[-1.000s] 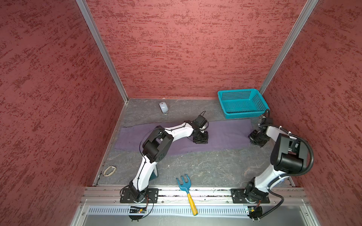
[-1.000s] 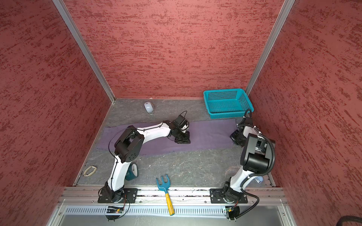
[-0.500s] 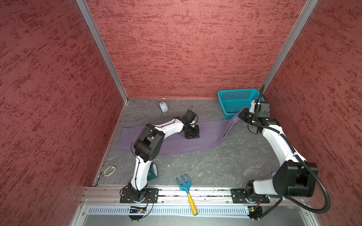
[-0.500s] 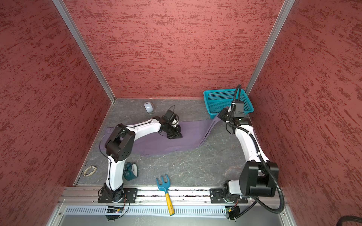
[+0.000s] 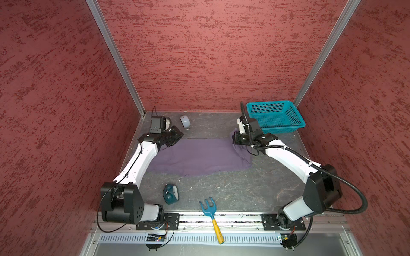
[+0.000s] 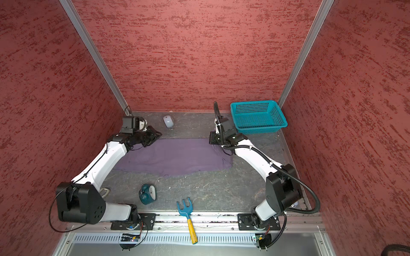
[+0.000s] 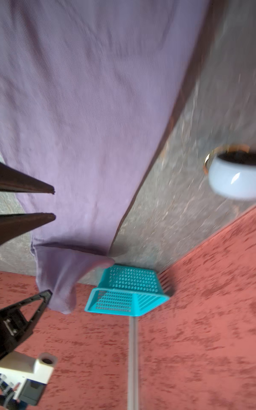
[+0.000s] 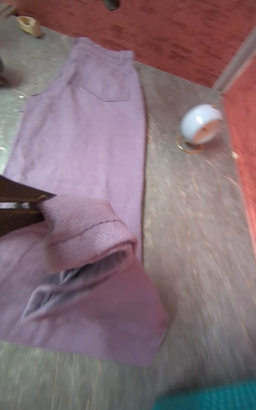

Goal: Fold and stack the trousers

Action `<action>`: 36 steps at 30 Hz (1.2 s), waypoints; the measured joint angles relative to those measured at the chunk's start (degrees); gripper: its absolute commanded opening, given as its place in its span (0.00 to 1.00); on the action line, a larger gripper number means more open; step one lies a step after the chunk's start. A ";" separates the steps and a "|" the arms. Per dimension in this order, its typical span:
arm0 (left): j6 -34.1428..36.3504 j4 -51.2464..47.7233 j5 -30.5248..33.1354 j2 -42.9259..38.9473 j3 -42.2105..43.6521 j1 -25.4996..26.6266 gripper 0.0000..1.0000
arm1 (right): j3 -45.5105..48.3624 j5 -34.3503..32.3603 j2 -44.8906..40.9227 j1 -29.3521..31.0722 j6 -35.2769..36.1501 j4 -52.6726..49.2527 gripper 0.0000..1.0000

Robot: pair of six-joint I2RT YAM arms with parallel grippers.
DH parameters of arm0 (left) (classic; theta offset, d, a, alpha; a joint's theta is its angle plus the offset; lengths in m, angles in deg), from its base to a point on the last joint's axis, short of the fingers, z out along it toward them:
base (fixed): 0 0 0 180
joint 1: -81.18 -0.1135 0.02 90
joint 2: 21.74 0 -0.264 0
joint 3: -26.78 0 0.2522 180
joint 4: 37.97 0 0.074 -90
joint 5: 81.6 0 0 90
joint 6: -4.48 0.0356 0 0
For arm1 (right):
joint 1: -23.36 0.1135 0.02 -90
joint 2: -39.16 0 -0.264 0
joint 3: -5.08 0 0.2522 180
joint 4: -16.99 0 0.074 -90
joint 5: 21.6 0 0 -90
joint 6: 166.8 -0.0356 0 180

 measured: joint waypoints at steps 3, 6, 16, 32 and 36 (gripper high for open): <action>0.57 -2.36 0.28 -2.91 3.17 -4.24 0.20 | -1.09 -0.37 1.99 4.39 0.28 -0.15 0.00; 1.42 -4.07 0.33 -4.00 5.33 -6.91 0.20 | -2.69 -0.33 4.35 7.87 0.44 0.11 0.00; 2.69 -5.53 -0.31 -4.07 8.11 -8.28 0.38 | -6.71 -1.05 15.41 13.03 3.19 -0.98 0.21; 6.56 -6.51 5.79 11.67 -5.73 11.02 0.73 | 1.73 -5.22 0.74 16.57 8.50 -4.35 0.59; 10.58 -7.41 9.05 18.38 -12.63 18.16 0.77 | 8.04 -7.72 -15.15 13.11 5.35 -0.52 0.58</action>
